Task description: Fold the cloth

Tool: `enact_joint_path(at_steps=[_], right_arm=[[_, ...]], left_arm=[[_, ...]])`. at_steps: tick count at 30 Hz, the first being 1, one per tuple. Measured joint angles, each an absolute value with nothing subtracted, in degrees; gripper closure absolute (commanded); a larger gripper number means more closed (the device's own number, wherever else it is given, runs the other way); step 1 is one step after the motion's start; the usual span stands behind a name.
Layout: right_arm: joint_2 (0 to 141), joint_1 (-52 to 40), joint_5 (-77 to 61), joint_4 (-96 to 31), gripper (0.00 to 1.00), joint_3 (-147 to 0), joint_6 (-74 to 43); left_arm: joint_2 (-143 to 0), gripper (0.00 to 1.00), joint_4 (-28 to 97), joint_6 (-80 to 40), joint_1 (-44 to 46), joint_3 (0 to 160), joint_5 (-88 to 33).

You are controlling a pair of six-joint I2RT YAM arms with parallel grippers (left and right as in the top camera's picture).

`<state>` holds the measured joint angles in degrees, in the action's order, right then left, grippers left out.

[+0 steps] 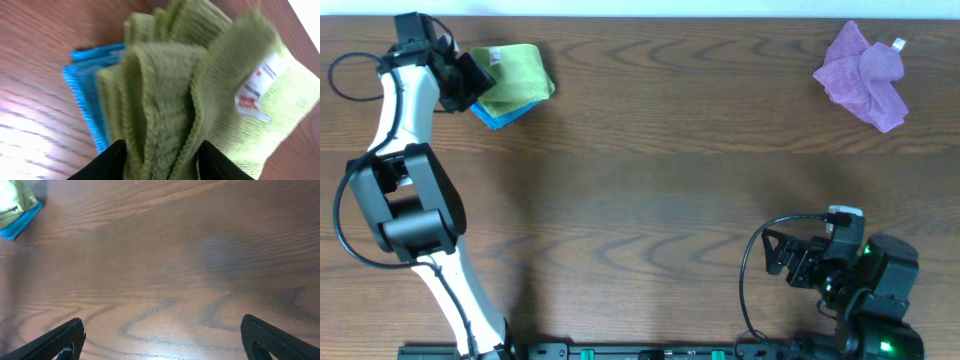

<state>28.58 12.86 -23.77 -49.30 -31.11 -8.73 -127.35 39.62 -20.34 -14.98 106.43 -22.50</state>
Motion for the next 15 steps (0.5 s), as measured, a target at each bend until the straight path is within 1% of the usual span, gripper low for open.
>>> enact_joint_path(at_steps=[3, 7, 15], right_arm=[[28.58, 12.86, -23.77, -49.28, 0.01, -31.11, -8.73], [28.58, 12.86, -23.77, -49.3, 0.01, -31.11, -8.73], [28.58, 12.86, -23.77, -49.3, 0.01, -31.11, -8.73]], left_arm=[[-127.35, 0.47, 40.21, -20.23, -16.21, 106.43, -22.48], [-127.35, 0.38, 41.19, -19.22, -17.67, 106.43, -22.57], [-127.28, 0.32, 42.65, -16.43, -18.55, 106.43, -23.31]])
